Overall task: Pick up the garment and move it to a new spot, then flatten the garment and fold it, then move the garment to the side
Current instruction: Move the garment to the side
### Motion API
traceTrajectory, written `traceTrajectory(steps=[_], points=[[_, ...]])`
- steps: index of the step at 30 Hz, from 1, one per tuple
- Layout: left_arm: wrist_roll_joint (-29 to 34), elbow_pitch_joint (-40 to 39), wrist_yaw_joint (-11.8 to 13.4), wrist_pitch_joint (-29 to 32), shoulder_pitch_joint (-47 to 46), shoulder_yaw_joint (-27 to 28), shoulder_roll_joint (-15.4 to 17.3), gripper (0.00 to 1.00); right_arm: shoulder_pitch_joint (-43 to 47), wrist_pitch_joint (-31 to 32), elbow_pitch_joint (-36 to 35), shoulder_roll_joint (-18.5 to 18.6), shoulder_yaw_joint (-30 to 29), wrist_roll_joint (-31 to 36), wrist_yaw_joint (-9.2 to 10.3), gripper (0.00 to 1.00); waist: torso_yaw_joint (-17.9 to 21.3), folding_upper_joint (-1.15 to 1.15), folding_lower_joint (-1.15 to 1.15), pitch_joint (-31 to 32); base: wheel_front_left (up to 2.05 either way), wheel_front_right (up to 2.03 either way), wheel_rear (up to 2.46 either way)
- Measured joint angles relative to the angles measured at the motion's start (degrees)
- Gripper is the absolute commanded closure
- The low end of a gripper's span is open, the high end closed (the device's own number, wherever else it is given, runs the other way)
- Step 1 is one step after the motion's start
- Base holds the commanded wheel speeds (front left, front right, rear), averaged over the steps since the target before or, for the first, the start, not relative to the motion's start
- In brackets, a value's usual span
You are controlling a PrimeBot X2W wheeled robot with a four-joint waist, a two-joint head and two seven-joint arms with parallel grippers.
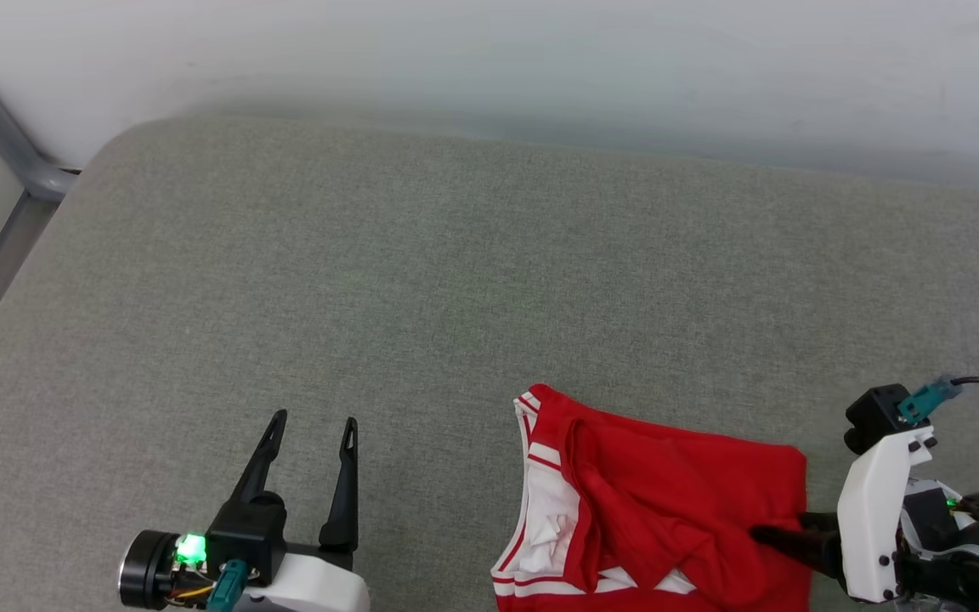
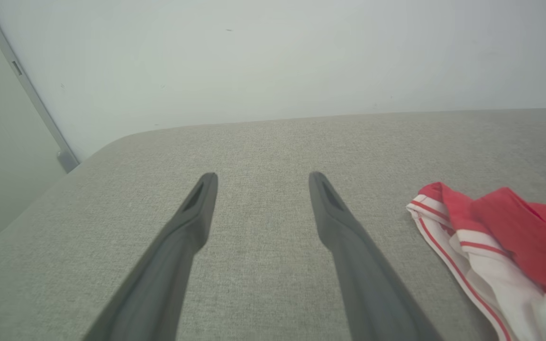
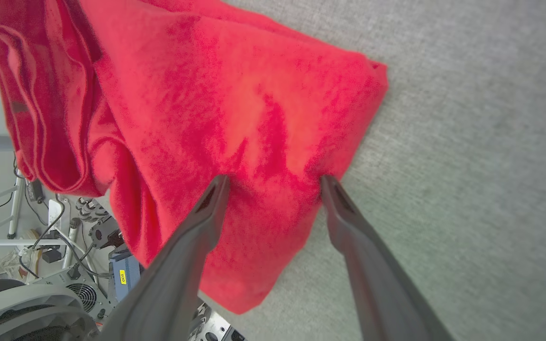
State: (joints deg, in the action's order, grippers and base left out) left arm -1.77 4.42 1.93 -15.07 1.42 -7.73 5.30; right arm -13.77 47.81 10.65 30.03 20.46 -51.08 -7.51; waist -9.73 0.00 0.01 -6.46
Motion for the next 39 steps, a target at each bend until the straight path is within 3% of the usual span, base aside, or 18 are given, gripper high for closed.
traceTrajectory(steps=[12, 13, 14, 15, 21, 27, 39], points=[[0.1, 0.5, -0.4, 0.0, -2.6, -0.4, -0.3, 0.00, -0.5, -7.8, 5.2, -0.7, 6.8, -1.3, 0.00, 0.00, -2.0, 0.00, -0.01, -3.5, 0.00, 0.00, 0.00], [0.1, 0.5, -0.4, 0.0, -2.6, -0.4, -0.3, 0.00, -0.7, -8.8, 5.5, -0.6, 7.4, -1.3, 0.00, 0.33, -2.0, 0.00, -0.01, -3.5, 0.00, 0.00, 0.00], [0.1, 0.6, -0.4, 0.0, -2.6, -0.3, -0.3, 0.00, -1.2, -9.9, 5.5, -0.5, 8.1, -1.3, 0.00, 0.87, -1.9, 0.00, -0.01, -3.5, 0.00, 0.00, 0.00], [0.1, 0.7, -0.3, 0.0, -2.6, -0.2, -0.3, 0.00, -1.5, -11.1, 5.8, -0.4, 8.6, -1.4, 0.00, 1.00, -1.9, 0.00, -0.01, -3.4, 0.00, 0.00, 0.00], [0.0, 1.1, -0.2, 0.0, -2.5, 0.1, -0.4, 0.00, -3.6, -17.4, 5.6, 1.4, 11.7, -1.1, -0.04, 1.00, -1.1, 0.00, -0.01, -2.1, 0.00, 0.00, 0.00], [-0.1, 1.3, 0.1, 0.0, -1.2, 0.5, -0.5, 0.00, -6.7, -22.6, 3.2, 5.6, 13.2, 0.3, -0.02, 1.00, 0.9, 0.00, 0.00, -0.4, 0.00, 0.00, 0.00], [-0.4, 0.0, 1.1, 0.0, 0.9, 1.3, -0.9, 0.00, -12.3, -24.0, -4.3, 13.9, 16.0, 4.1, -0.02, 1.00, 9.7, 0.00, -0.01, 1.5, 0.00, 0.00, 0.00]])
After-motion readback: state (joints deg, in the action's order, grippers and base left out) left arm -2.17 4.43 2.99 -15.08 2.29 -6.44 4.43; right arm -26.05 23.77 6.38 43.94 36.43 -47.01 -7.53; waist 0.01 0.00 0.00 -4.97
